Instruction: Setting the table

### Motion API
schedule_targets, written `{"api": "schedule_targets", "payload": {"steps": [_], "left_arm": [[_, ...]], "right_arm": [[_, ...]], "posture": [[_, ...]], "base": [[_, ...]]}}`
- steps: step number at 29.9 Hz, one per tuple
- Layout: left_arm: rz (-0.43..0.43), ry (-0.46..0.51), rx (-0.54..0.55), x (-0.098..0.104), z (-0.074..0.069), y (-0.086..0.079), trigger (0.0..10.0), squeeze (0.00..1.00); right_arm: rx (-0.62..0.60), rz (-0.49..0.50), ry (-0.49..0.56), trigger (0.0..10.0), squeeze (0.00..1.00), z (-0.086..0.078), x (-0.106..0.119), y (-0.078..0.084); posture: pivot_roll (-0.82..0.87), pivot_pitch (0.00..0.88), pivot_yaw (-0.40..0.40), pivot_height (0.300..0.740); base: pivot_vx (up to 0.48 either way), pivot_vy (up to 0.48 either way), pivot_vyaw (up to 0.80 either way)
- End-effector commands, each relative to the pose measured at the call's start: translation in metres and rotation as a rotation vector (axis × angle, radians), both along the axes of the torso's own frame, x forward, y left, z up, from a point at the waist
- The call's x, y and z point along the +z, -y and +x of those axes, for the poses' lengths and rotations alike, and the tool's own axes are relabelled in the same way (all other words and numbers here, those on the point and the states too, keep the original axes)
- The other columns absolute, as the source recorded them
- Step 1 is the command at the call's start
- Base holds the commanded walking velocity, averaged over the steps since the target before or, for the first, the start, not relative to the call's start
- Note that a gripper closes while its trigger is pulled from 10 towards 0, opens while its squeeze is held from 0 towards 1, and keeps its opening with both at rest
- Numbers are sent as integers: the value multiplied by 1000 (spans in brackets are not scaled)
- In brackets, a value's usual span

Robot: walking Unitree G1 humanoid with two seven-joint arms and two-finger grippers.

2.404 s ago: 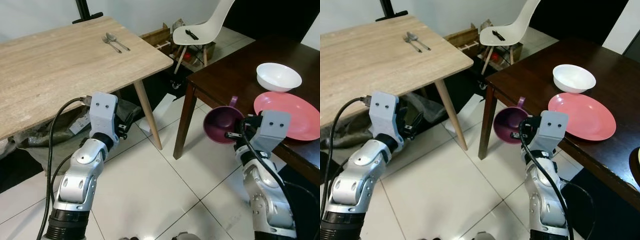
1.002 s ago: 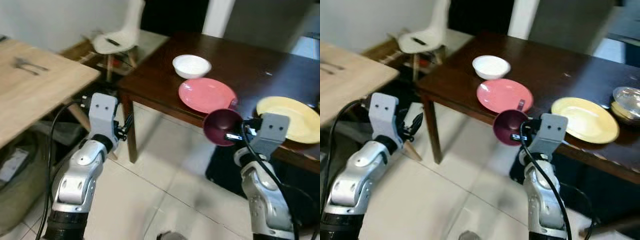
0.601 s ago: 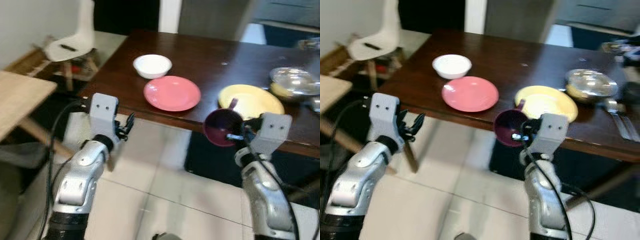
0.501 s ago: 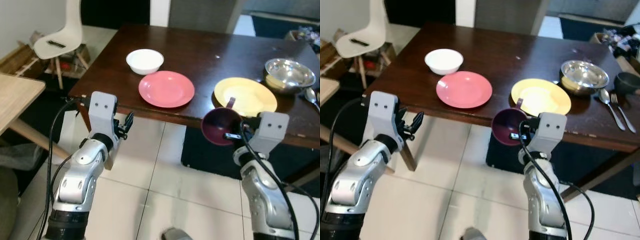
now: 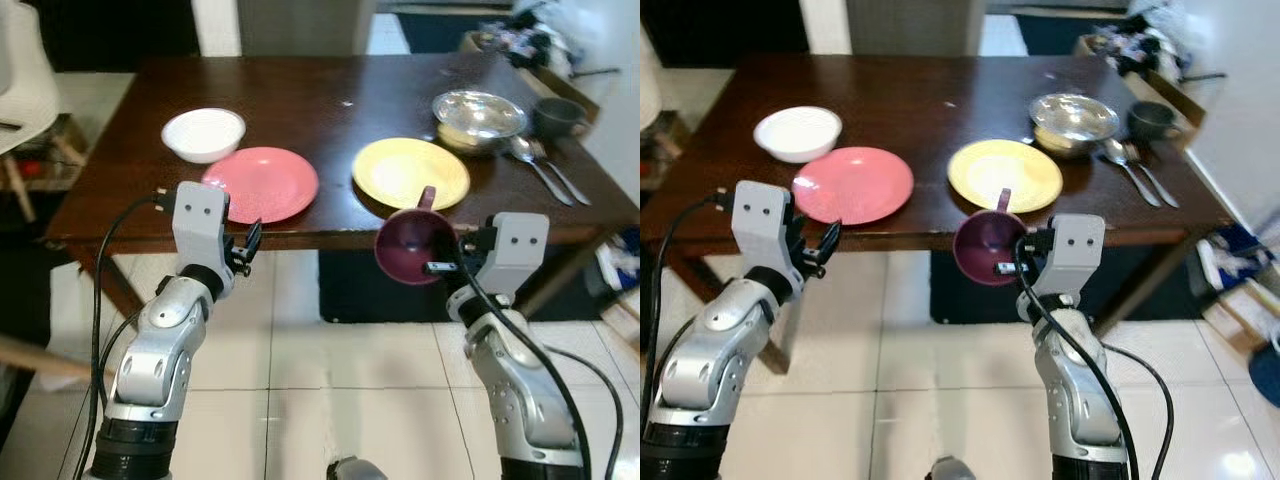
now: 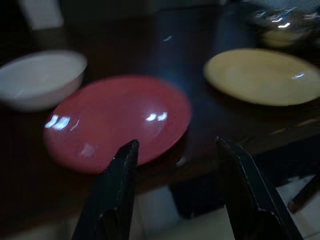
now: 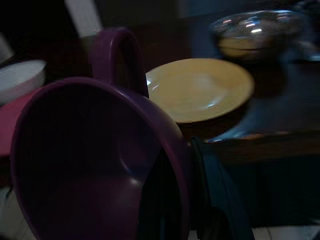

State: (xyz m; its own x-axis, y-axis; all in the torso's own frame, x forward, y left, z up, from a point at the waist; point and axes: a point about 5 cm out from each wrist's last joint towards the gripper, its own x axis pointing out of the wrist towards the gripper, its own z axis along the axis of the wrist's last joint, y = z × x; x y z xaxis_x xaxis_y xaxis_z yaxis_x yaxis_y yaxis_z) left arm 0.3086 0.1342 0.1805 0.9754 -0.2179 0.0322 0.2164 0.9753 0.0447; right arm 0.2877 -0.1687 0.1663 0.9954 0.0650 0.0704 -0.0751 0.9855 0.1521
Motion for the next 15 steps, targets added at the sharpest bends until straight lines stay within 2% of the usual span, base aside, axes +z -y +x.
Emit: {"api": "schedule_targets", "payload": {"steps": [1, 4, 14, 15], "left_arm": [[21, 2, 11, -3, 0, -2, 10000, 0], [52, 32, 13, -1, 2, 1, 10000, 0], [60, 43, -4, 0, 2, 5, 10000, 0], [60, 43, -6, 0, 2, 5, 10000, 0]], "right_arm": [[25, 27, 12, 10000, 0, 2, 4, -4], [54, 47, 48, 10000, 0, 3, 12, -10], [19, 45, 58, 10000, 0, 4, 12, -3], [18, 44, 57, 10000, 0, 4, 12, -3]], "posture": [[-159, 0, 68, 740], [-159, 0, 68, 740], [-164, 0, 74, 740], [-164, 0, 74, 740]], "base": [[0, 0, 0], [422, 0, 0], [480, 0, 0], [480, 0, -594]]}}
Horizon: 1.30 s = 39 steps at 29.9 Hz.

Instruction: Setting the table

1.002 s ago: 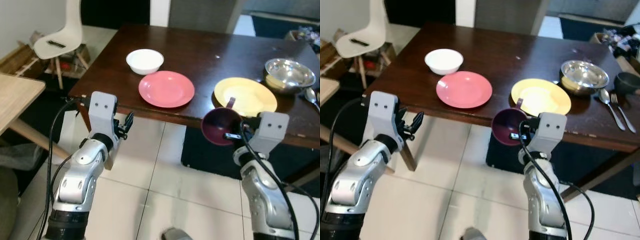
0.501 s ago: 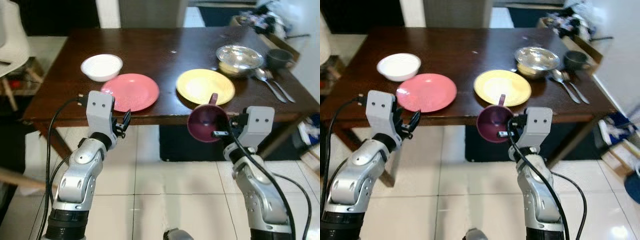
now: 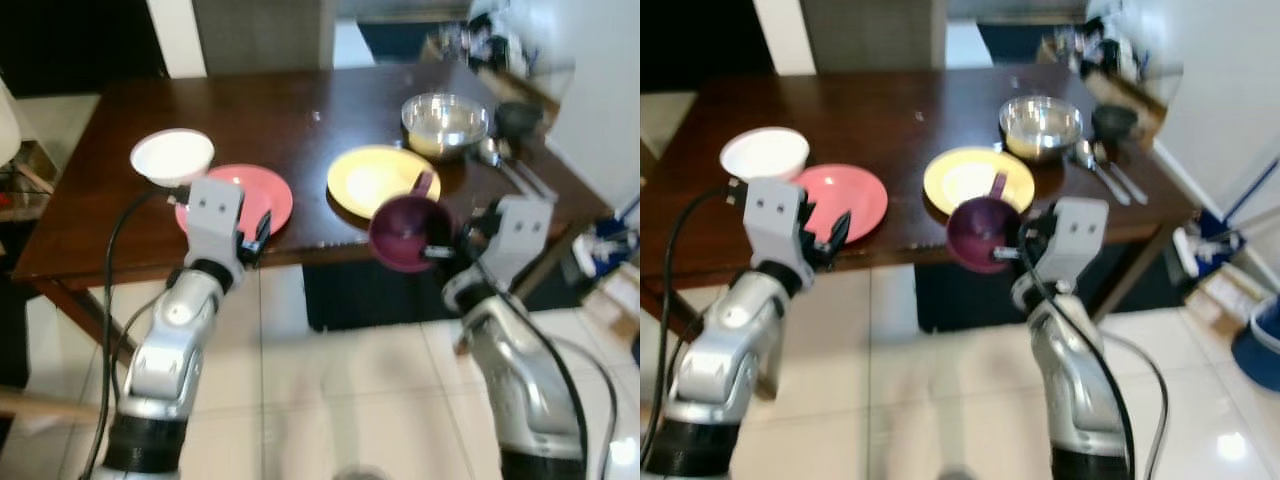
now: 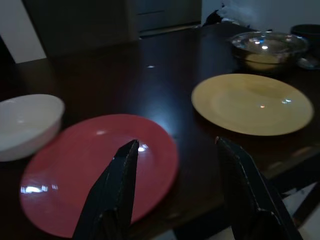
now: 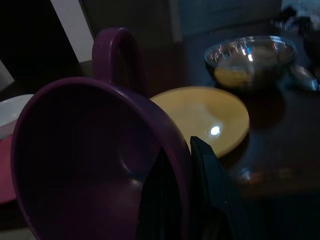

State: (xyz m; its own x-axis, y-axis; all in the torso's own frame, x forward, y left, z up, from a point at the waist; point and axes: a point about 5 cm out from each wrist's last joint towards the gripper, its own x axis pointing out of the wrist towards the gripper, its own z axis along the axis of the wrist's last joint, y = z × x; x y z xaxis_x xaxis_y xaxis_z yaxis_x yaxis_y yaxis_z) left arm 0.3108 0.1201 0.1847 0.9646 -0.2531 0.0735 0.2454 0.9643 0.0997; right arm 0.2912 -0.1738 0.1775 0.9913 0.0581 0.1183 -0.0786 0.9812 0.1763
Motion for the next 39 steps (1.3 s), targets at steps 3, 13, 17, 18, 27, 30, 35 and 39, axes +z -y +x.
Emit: {"api": "schedule_targets", "payload": {"steps": [3, 13, 17, 18, 27, 30, 35, 39], "left_arm": [[17, -5, 26, -4, 0, -8, 10000, 0], [19, -2, 26, -5, 0, -7, 10000, 0], [19, -2, 26, -5, 0, -7, 10000, 0], [19, -2, 25, -5, 0, -7, 10000, 0], [33, -9, -48, -4, -4, -13, 10000, 0], [51, -18, -93, -2, -6, -21, 10000, 0], [156, -16, -209, 14, -12, -53, 10000, 0], [221, -8, -262, 25, -19, -68, 10000, 0]], "right_arm": [[22, 18, 8, 10000, 0, 0, 1, -8], [4, 10, 4, 10000, 0, 1, 0, -4], [10, 5, 4, 10000, 0, 1, 0, -4], [13, 6, 5, 10000, 0, 1, 0, -4], [283, 47, -51, 10000, 0, -1, 0, -22], [349, 43, -71, 10000, 0, -1, -1, -25], [432, 11, -187, 10000, 0, 12, -9, -28], [468, 24, -220, 10000, 0, 24, -11, -31]], "posture": [[-165, 1, 74, 740], [-164, 3, 72, 740], [-164, 3, 72, 740], [-164, 3, 72, 740], [-165, 5, 74, 740], [-163, 7, 74, 740], [-141, 16, 66, 740], [-109, 28, 58, 740]], "base": [[480, 0, -198], [480, 0, -131], [480, 0, 0], [480, 0, 0], [270, 0, 0], [0, 0, 0], [0, 0, 0], [0, 0, 0]]}}
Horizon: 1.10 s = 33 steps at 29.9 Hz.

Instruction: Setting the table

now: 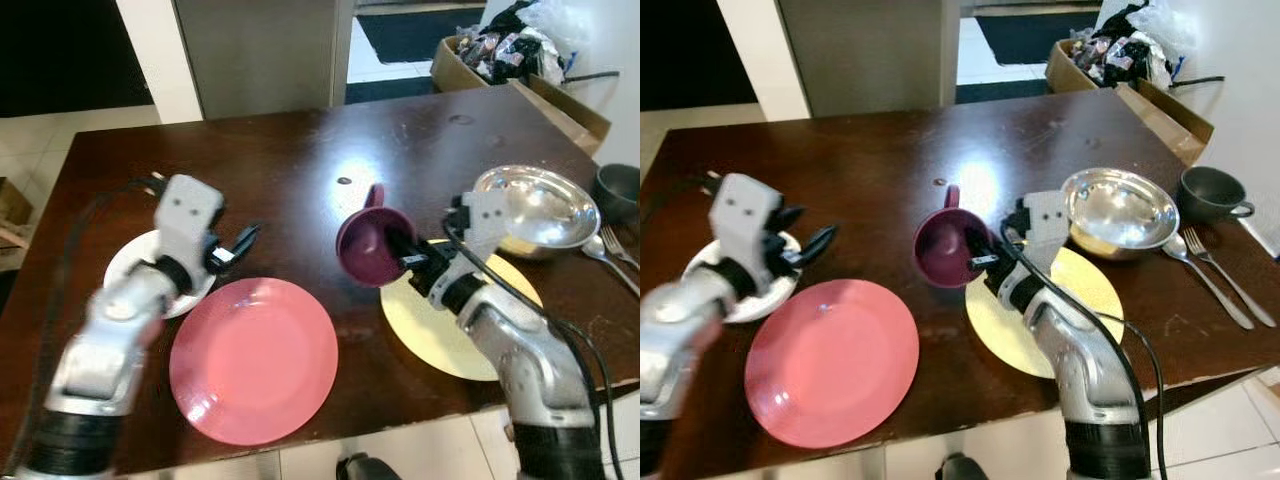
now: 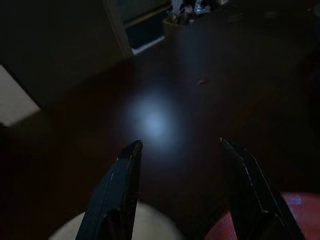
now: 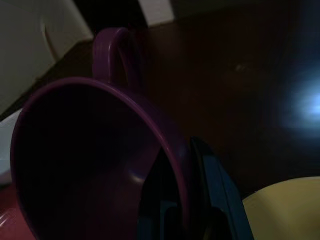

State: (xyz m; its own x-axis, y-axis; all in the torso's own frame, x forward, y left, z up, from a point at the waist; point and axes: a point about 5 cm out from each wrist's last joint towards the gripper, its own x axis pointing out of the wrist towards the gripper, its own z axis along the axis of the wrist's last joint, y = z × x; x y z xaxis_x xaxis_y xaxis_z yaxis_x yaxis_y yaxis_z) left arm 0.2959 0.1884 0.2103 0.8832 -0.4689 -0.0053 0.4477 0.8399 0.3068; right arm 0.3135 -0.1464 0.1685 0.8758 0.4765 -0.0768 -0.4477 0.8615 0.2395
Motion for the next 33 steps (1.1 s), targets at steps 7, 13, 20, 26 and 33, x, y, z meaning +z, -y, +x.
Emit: {"api": "schedule_targets", "payload": {"steps": [7, 13, 20, 26, 33], "left_arm": [[99, 5, -117, 29, -19, -18, 10000, 0], [138, 5, -161, 46, -29, -21, 10000, 0], [218, -14, -244, 52, -39, -14, 10000, 0], [209, -27, -247, 51, -42, -12, 10000, 0], [200, -45, -253, 47, -43, -10, 10000, 0]], "right_arm": [[21, 13, -61, 10000, 0, 41, 1, -5], [-36, 24, -111, 10000, 0, 65, 4, 0], [13, 39, -193, 10000, 0, 77, 2, -1], [42, 43, -209, 10000, 0, 79, 2, -1], [78, 89, -227, 10000, 0, 79, 1, -4]], "posture": [[-26, 67, 53, 740], [25, 101, 52, 740], [67, 141, 35, 740], [62, 146, 32, 740], [50, 145, 36, 740]], "base": [[0, 0, 0], [0, 0, 0], [0, 0, 0], [0, 0, 0], [0, 0, 0]]}}
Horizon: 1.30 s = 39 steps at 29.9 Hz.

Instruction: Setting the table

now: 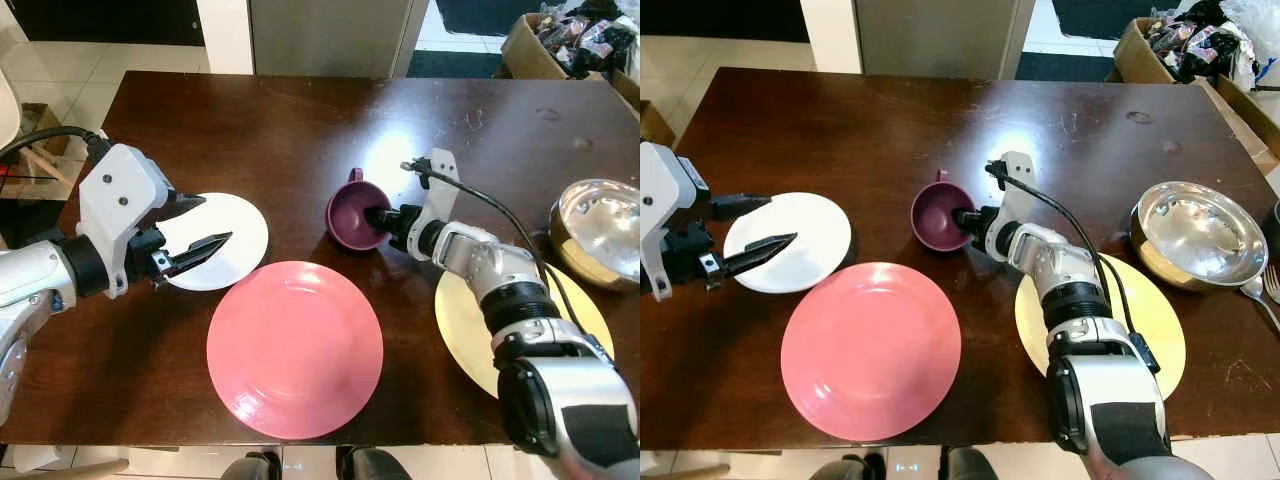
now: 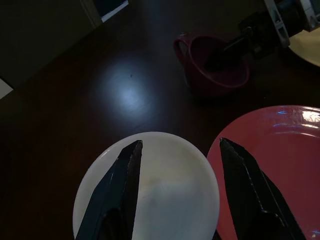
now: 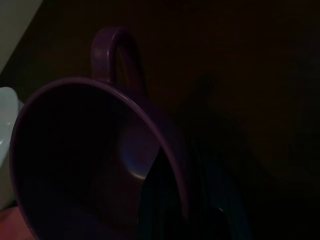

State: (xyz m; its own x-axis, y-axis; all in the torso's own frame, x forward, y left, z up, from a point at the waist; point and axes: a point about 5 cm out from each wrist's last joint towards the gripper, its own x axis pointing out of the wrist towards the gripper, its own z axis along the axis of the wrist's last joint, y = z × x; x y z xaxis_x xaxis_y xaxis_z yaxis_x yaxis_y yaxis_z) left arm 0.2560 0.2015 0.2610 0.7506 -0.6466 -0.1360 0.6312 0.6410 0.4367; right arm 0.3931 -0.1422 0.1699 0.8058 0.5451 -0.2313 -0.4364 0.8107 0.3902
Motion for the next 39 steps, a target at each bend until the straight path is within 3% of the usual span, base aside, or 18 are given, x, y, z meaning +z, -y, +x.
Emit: {"api": "schedule_targets", "payload": {"steps": [1, 5, 6, 8, 9, 10, 19, 20, 29, 30, 31, 34, 39], "left_arm": [[7, -23, -21, -4, -2, 4, 10000, 0], [4, -29, -27, -6, -3, 6, 10000, 0], [4, -30, -28, -6, -3, 7, 10000, 0], [2, -31, -30, -6, -2, 7, 10000, 0], [0, -32, -31, -7, -2, 8, 10000, 0], [-2, -32, -31, -7, -2, 9, 10000, 0], [-18, -35, -34, -11, 1, 13, 10000, 0], [-22, -35, -35, -12, 2, 13, 10000, 0], [-51, -31, -44, -16, 6, 19, 10000, 0], [-60, -26, -36, -17, 7, 20, 10000, 0], [-60, -26, -36, -17, 7, 20, 10000, 0], [-106, -1, 48, -23, 15, 22, 10000, 0], [-144, 23, 164, -29, 23, 22, 10000, 0]], "right_arm": [[17, 36, -2, 10000, 0, 0, 1, 0], [36, 42, 4, 10000, 0, 0, 2, -1], [38, 41, 4, 10000, 275, 0, 2, -1], [40, 39, 4, 10000, 275, 0, 2, 0], [39, 29, 4, 10000, 776, 0, 2, 1], [38, 25, 4, 10000, 1000, 0, 1, 3], [51, 53, 54, 10000, 1000, 2, 11, 8], [52, 60, 66, 10000, 0, 2, 13, 9], [63, 83, 152, 10000, 0, 0, 31, 19], [65, 48, 224, 10000, 0, -3, 40, 22], [65, 48, 224, 10000, 0, -3, 40, 22], [58, -81, 513, 10000, 0, -23, 72, 23], [8, -96, 643, 10000, 0, -41, 84, 15]], "posture": [[46, 144, 38, 740], [38, 142, 41, 740], [38, 142, 41, 740], [33, 140, 40, 740], [30, 139, 39, 740], [26, 136, 37, 740], [13, 124, 34, 740], [9, 118, 33, 740], [-15, 99, 30, 740], [-22, 94, 29, 740], [-22, 94, 29, 740], [-34, 89, 31, 740], [-46, 82, 38, 740]], "base": [[0, 0, 0], [0, 0, 0], [0, 0, 0], [0, 0, 0], [0, 0, 0], [0, 0, 0], [0, 0, 0], [0, 0, 0], [0, 0, 0], [0, 0, 0], [0, 0, 0], [0, 0, 0], [0, 0, 0]]}}
